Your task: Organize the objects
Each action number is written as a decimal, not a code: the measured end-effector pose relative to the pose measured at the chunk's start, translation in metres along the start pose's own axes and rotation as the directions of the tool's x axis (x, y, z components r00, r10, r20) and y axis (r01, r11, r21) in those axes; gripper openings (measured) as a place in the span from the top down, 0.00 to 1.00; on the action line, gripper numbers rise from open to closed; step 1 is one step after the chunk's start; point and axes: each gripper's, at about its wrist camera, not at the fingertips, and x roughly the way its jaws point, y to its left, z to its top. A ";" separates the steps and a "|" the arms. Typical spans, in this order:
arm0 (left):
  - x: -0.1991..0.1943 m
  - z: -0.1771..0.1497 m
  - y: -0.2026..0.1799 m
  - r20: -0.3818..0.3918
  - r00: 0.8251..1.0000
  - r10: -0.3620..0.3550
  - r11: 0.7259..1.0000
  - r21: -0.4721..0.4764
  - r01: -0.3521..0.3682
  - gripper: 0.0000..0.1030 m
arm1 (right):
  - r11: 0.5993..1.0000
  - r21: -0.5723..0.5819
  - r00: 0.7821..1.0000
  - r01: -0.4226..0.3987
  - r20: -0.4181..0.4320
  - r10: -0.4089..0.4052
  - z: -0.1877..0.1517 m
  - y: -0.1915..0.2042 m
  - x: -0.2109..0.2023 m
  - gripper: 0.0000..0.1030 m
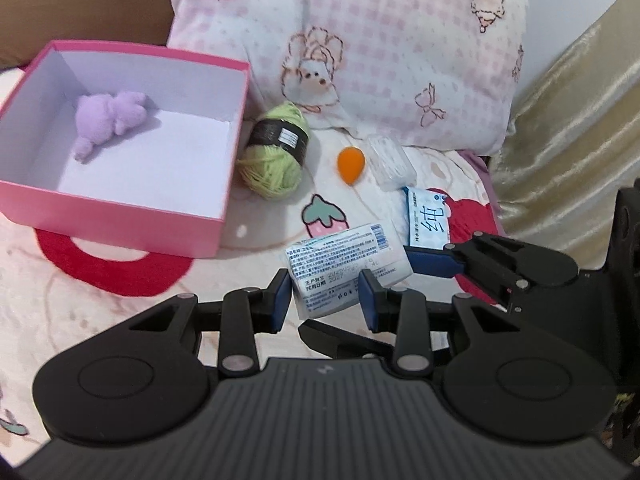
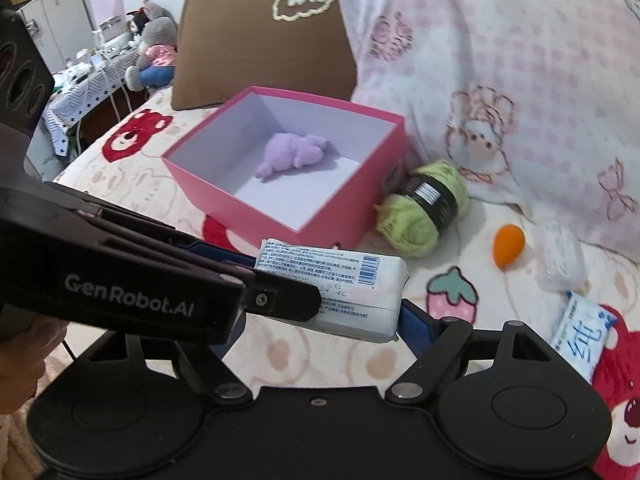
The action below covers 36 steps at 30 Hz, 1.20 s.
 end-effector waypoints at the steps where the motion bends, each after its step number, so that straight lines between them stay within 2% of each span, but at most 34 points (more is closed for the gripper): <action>1: -0.003 0.000 0.001 0.002 1.000 0.006 1.000 0.006 -0.006 0.67 | 1.000 -0.007 1.000 -0.004 -0.002 0.004 0.002 0.003 -0.001 0.18; 4: -0.015 0.003 0.005 0.006 1.000 0.016 1.000 0.018 -0.016 0.67 | 0.999 -0.036 1.000 -0.014 -0.003 0.014 0.009 0.012 -0.004 0.19; 6: -0.022 0.005 0.011 0.011 1.000 0.029 0.999 0.026 -0.029 0.67 | 0.998 -0.060 1.000 -0.011 -0.003 0.011 0.014 0.019 -0.005 0.28; 10: -0.035 0.012 0.026 0.030 1.000 0.006 1.000 0.001 -0.006 0.67 | 0.995 -0.097 1.000 -0.018 -0.001 0.017 0.027 0.027 -0.006 0.32; 14: -0.046 0.018 0.042 0.074 0.997 0.017 1.000 -0.023 -0.016 0.67 | 0.991 -0.133 1.000 -0.027 0.003 0.028 0.041 0.037 -0.004 0.39; 25: -0.059 0.031 0.084 0.142 0.989 0.043 0.996 -0.089 -0.030 0.67 | 0.978 -0.200 0.998 -0.055 0.011 0.059 0.072 0.056 0.016 0.47; 36: -0.051 0.066 0.120 0.148 0.986 0.071 0.994 -0.092 -0.058 0.67 | 0.970 -0.233 0.997 -0.068 -0.042 0.060 0.119 0.062 0.052 0.50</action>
